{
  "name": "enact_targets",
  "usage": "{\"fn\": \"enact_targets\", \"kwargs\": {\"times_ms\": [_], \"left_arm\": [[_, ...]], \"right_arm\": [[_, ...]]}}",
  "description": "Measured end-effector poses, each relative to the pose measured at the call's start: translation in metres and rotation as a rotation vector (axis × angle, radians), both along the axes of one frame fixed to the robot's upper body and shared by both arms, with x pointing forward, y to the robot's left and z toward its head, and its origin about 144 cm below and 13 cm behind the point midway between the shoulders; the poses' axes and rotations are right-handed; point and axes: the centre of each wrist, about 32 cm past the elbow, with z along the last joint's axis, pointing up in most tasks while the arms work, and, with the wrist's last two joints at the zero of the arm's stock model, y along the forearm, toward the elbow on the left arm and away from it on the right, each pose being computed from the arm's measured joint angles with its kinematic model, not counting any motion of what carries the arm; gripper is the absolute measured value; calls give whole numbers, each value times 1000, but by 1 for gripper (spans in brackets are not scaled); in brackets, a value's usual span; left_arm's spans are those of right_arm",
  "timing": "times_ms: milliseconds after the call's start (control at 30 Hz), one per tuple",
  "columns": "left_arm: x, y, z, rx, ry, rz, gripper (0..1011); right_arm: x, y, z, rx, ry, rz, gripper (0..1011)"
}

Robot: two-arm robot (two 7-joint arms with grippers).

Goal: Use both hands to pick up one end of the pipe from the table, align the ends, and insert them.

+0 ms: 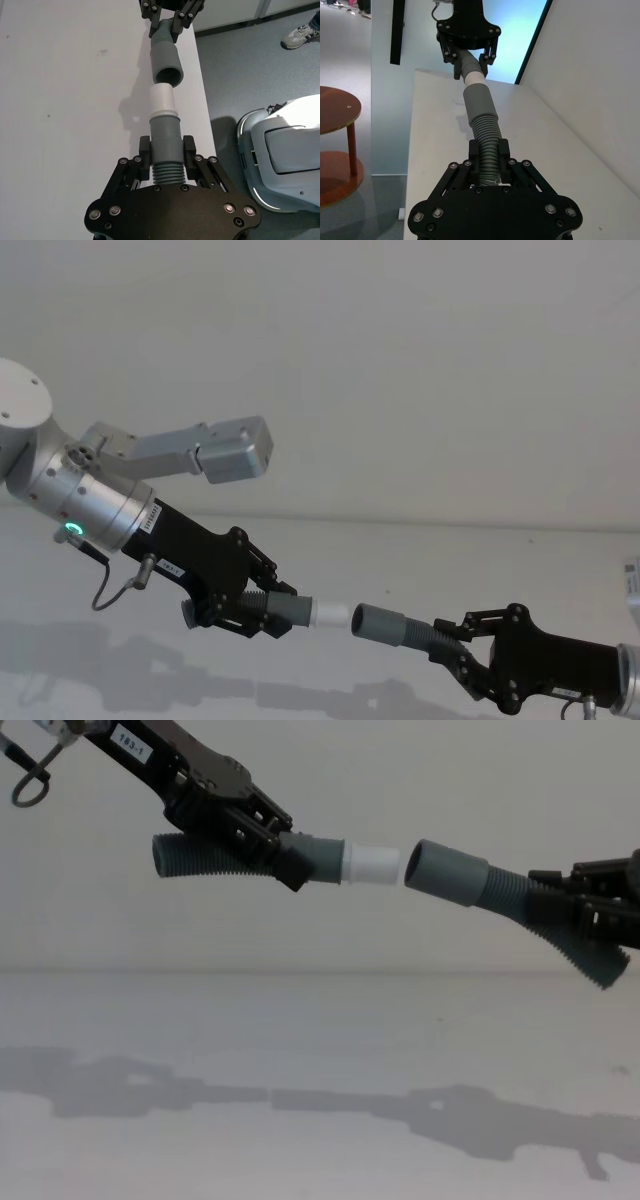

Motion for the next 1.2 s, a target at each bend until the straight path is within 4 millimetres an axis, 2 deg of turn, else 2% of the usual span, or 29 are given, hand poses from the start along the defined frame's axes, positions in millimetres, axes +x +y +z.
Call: {"fn": "enact_targets", "kwargs": {"times_ms": [1200], "left_arm": [[5, -4, -1, 8, 16, -15, 355]], "right_arm": [[0, 4, 1, -8, 15, 2, 194]]}}
